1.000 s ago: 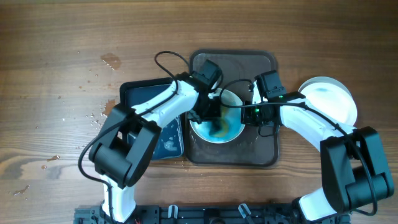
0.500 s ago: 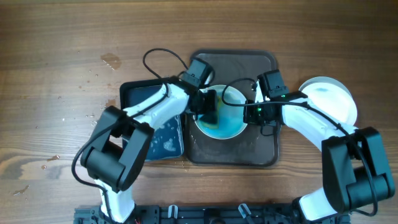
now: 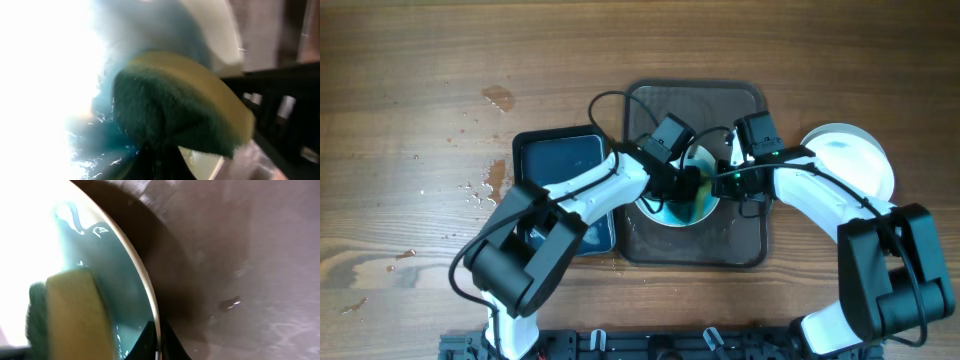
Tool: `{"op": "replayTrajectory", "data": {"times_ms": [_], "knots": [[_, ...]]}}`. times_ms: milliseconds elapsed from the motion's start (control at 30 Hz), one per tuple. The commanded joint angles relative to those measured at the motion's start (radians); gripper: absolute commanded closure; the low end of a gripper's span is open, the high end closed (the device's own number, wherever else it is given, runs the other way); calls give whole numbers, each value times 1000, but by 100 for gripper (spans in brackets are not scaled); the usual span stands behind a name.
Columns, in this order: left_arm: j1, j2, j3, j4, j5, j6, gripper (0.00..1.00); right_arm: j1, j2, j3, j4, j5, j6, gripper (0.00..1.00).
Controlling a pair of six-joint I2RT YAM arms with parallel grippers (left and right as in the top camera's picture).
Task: Clean dirty plates on tray and stack at the side
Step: 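Scrub the last plate with the sponge, then drop sponge in black tray, then lift the last plate with right gripper and tilt it over black tray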
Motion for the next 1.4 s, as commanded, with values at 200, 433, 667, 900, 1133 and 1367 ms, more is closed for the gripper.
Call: {"op": "replayTrajectory", "data": {"times_ms": [200, 433, 667, 900, 1133, 1367], "knots": [[157, 2, -27, -235, -462, 8, 96, 12, 34, -14, -17, 17, -28, 96], [184, -222, 44, -328, -242, 2, 96, 12, 34, -14, -17, 17, -29, 96], [412, -435, 44, -531, -220, 121, 96, 12, 34, -14, -16, 17, -29, 96], [493, -422, -286, -353, -425, -38, 94, 12, 2, 14, -17, -1, -82, 96], [533, -561, -134, -507, -370, -42, 24, 39, -226, 362, -480, 85, -186, 95], [782, -839, 34, -636, -208, -46, 0, 312, -89, 574, -453, 214, -130, 96]]}}
